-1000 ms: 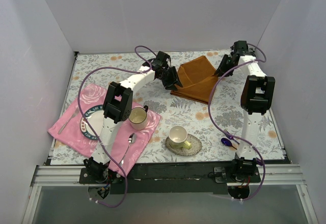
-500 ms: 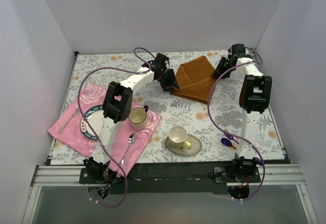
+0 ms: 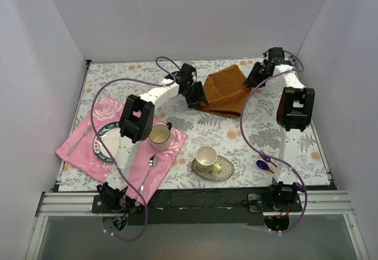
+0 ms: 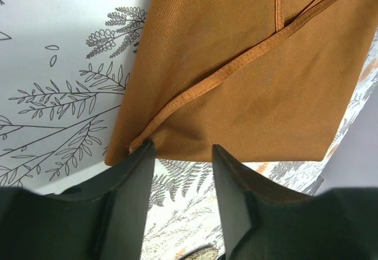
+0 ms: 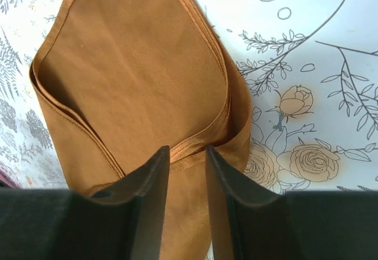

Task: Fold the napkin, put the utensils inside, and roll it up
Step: Fold the napkin

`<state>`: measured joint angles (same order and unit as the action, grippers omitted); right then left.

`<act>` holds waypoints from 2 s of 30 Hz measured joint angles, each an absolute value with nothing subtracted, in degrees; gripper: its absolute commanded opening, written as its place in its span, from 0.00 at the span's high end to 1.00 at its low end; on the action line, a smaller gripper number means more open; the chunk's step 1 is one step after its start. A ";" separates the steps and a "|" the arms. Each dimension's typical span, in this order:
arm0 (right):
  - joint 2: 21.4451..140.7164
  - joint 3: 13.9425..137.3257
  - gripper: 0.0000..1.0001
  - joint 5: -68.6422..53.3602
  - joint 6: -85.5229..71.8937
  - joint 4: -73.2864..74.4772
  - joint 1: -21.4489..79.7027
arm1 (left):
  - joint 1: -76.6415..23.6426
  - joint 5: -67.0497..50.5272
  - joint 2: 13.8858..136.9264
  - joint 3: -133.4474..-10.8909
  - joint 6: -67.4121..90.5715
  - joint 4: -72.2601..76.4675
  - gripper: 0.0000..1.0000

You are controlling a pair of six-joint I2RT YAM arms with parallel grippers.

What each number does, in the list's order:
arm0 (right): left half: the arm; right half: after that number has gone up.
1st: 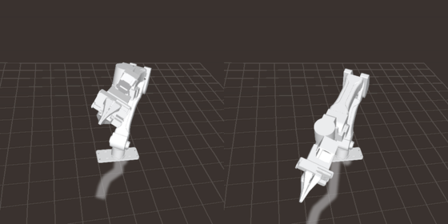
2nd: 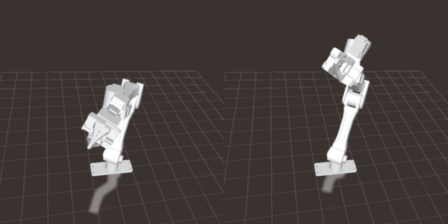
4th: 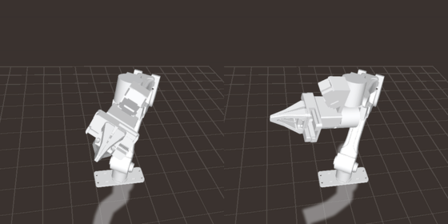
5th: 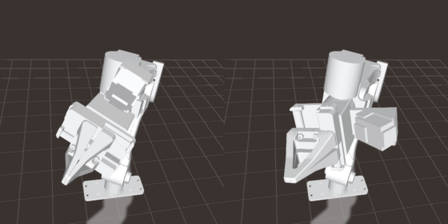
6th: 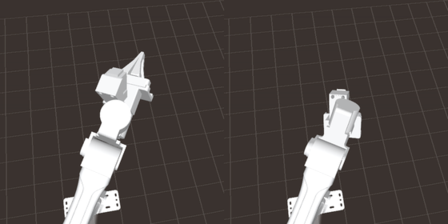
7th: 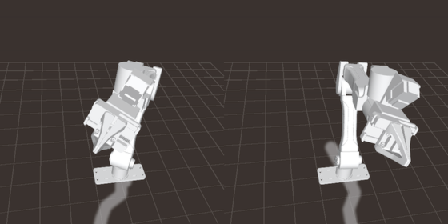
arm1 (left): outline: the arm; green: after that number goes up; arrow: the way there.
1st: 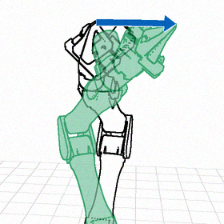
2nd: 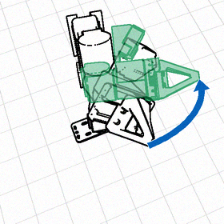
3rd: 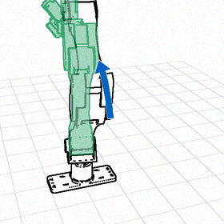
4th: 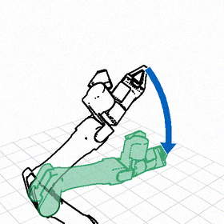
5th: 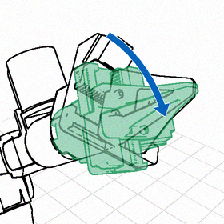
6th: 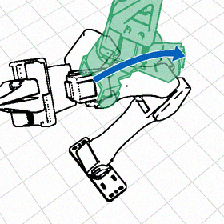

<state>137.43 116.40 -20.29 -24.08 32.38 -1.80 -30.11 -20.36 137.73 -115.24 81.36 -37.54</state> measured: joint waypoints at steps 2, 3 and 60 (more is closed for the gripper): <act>137.40 117.62 0.50 -19.97 -23.22 33.67 -1.63 | -30.11 -20.38 137.71 -115.39 81.80 -37.76 0.46; 137.19 117.97 0.46 -19.51 -22.37 34.17 -1.50 | -30.11 -20.36 137.71 -115.72 82.15 -38.11 0.42; 111.28 71.33 0.61 20.08 39.42 15.33 36.58 | -21.47 -17.47 93.21 -82.59 97.69 -48.88 0.21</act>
<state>111.28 71.33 20.08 39.42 15.33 36.58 -21.47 -17.47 93.21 -82.59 97.69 -48.88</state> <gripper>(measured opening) 0.431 0.785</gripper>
